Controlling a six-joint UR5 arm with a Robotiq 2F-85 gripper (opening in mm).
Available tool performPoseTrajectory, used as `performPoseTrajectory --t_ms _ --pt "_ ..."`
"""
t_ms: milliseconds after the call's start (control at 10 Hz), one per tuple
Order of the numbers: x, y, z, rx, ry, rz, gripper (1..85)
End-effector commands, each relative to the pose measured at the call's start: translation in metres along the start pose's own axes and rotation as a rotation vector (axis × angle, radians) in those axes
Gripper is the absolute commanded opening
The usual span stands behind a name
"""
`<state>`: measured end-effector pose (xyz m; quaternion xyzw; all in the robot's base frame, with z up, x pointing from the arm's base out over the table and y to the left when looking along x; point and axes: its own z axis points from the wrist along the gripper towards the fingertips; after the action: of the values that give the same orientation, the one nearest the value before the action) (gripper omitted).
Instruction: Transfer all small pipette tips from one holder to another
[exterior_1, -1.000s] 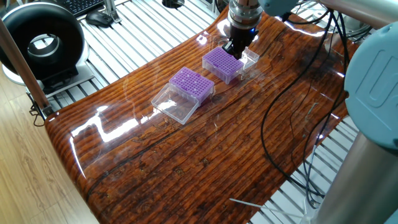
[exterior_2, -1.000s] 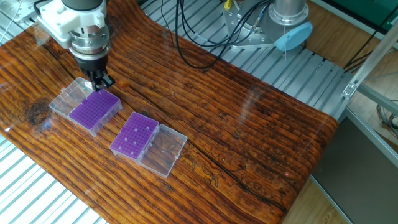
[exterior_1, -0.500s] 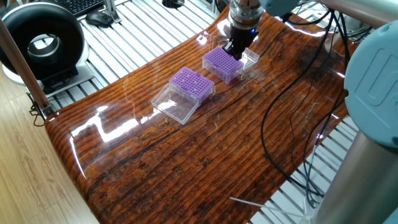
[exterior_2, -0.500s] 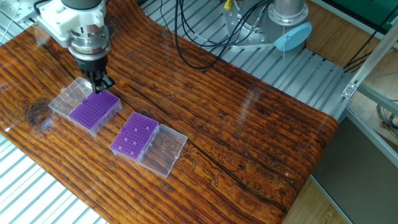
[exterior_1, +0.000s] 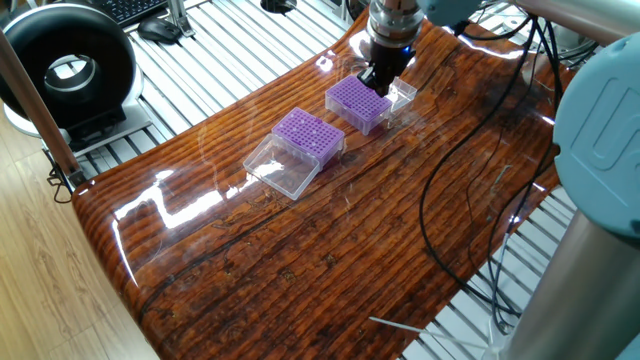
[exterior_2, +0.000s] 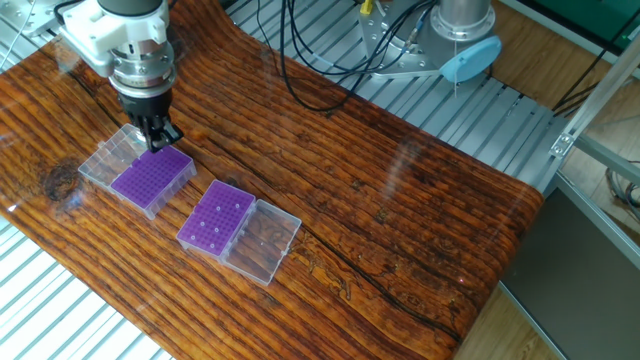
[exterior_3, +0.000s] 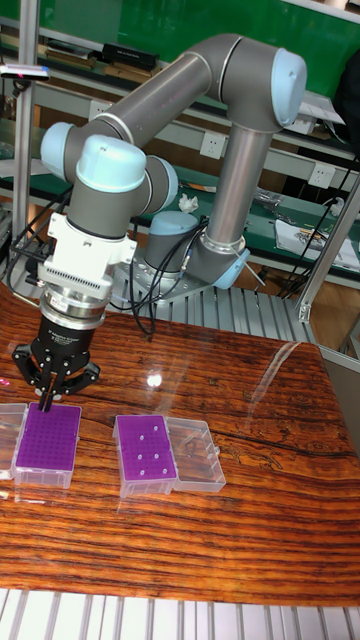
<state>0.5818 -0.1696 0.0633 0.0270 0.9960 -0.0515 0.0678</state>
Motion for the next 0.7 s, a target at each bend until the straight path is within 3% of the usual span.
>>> performPoseTrajectory --t_ms 0,600 --pt "0.0011 0.0014 -0.0052 0.017 0.022 0.024 1.0" --pt "0.0041 0.0011 -0.0093 0.032 0.03 0.022 1.0"
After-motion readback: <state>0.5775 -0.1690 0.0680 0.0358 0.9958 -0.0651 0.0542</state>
